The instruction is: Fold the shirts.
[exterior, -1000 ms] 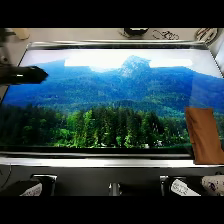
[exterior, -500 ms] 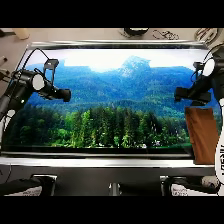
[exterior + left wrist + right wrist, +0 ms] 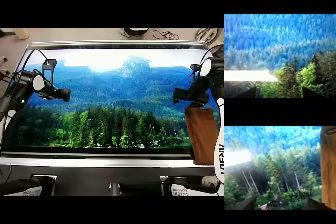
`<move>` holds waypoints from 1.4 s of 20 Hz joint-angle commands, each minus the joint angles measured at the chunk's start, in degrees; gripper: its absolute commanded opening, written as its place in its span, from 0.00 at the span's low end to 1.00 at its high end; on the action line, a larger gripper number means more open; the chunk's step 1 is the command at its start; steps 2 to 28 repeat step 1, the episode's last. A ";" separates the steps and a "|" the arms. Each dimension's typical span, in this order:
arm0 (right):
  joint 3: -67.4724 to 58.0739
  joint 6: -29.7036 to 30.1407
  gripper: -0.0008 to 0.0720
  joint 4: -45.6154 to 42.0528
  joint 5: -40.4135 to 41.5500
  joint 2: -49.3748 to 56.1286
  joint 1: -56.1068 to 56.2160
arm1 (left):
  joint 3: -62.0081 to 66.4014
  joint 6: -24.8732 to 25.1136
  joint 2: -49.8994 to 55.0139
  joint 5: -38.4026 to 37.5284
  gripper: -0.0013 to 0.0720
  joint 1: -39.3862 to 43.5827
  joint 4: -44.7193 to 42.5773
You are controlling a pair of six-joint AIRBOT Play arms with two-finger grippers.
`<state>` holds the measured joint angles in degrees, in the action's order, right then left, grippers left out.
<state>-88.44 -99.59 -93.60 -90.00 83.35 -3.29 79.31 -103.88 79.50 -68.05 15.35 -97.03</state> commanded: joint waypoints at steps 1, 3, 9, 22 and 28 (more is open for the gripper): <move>-0.04 -0.04 0.97 0.04 -0.07 0.02 0.04 | -0.02 -0.09 0.04 0.13 0.89 0.00 -0.02; -0.04 -0.04 0.97 0.04 -0.07 0.02 0.04 | -0.02 -0.09 0.04 0.13 0.89 0.00 -0.02; -0.04 -0.04 0.97 0.04 -0.07 0.02 0.04 | -0.02 -0.09 0.04 0.13 0.89 0.00 -0.02; -0.04 -0.04 0.97 0.04 -0.07 0.02 0.04 | -0.02 -0.09 0.04 0.13 0.89 0.00 -0.02; -0.04 -0.04 0.97 0.04 -0.07 0.02 0.04 | -0.02 -0.09 0.04 0.13 0.89 0.00 -0.02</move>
